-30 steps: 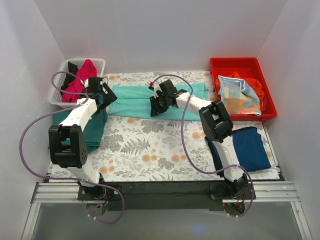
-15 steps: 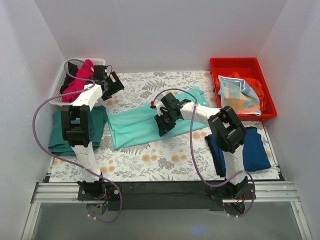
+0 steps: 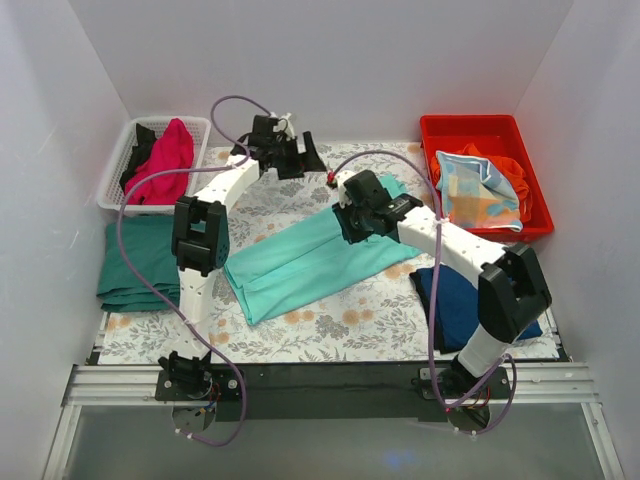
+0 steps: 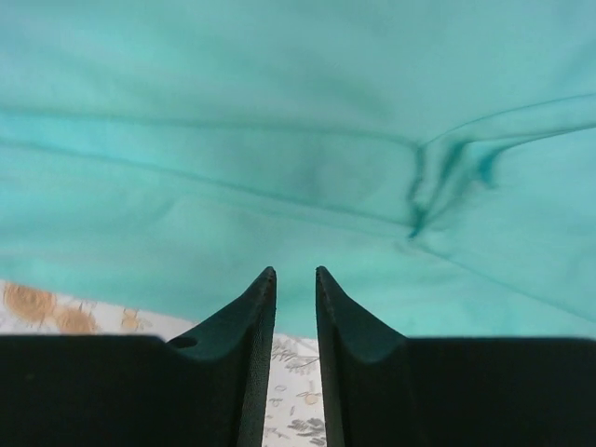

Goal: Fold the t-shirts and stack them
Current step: Rotate the tshirt 90 degrees

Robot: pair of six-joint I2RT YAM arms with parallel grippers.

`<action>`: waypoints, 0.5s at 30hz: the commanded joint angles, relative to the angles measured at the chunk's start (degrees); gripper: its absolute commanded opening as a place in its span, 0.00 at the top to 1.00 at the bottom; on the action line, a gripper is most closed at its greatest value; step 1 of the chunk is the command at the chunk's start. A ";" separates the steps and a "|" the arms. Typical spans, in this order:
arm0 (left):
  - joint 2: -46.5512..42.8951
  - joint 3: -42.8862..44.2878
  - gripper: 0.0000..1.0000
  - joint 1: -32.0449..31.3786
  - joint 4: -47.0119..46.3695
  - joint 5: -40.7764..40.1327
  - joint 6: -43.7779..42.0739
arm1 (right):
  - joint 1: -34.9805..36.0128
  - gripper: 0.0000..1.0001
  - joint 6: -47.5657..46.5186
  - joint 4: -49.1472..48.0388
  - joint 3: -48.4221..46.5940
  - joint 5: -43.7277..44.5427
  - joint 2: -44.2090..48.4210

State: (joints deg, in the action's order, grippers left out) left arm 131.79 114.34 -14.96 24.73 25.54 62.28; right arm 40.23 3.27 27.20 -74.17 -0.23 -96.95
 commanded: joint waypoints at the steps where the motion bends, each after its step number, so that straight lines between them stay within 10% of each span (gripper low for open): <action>1: 0.92 5.79 0.13 -3.66 -4.07 15.49 -0.24 | -1.99 0.69 4.64 -4.44 -3.52 18.58 4.75; 15: 15.95 9.66 0.12 -8.42 -26.90 36.16 15.41 | -16.40 0.70 16.77 3.74 -2.47 23.62 8.00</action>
State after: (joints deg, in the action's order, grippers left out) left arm 144.90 121.71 -22.85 6.81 54.85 71.11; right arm 26.57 16.03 28.84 -77.52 24.05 -92.01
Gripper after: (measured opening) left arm 0.877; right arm 0.304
